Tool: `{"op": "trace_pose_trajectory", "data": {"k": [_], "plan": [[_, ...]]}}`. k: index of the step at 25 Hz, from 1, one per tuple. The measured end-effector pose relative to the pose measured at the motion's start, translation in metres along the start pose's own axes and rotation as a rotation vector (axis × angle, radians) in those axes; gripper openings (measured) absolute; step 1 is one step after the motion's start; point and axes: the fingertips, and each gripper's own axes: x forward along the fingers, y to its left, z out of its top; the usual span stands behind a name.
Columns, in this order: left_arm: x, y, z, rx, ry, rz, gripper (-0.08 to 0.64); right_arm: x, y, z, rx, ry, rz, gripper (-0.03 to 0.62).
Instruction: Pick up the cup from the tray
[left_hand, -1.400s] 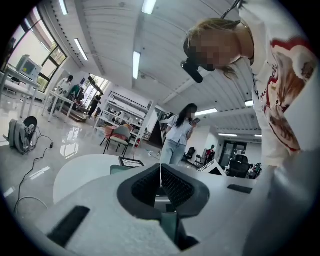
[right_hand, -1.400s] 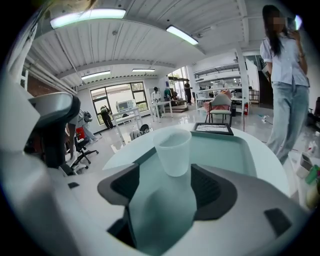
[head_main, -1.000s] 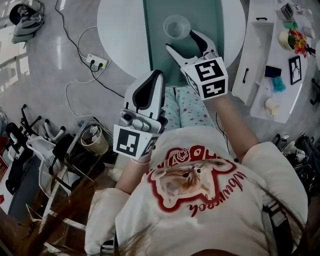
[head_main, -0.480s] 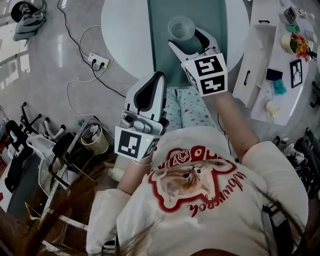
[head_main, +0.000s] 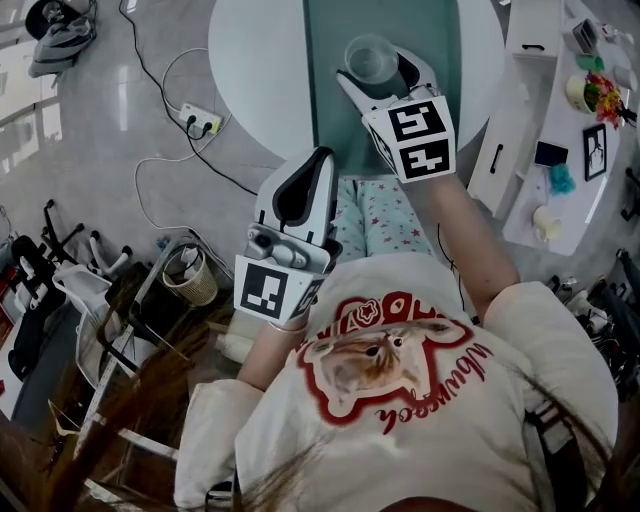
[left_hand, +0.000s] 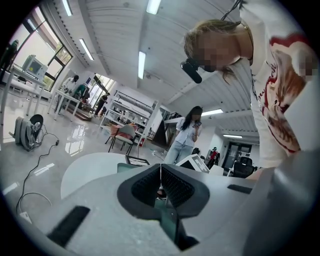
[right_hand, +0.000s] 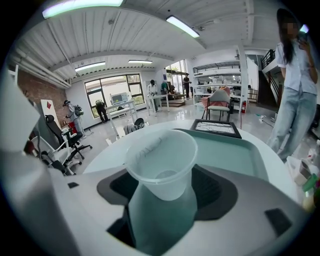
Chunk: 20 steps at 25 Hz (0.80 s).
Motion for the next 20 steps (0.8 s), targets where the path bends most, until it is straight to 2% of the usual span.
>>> {"op": "trace_pose_trajectory", "data": {"k": [16,20], "plan": [[-0.006,-0.002,-0.005,-0.007,0.011,-0.002,0.015,0.011,0.000,0.006,-0.039,-0.011,-0.019,0.301],[-0.007,-0.003,-0.009,-0.006,0.015,-0.003,0.015,0.010,-0.003,0.007,-0.017,-0.018,-0.017,0.299]]}}
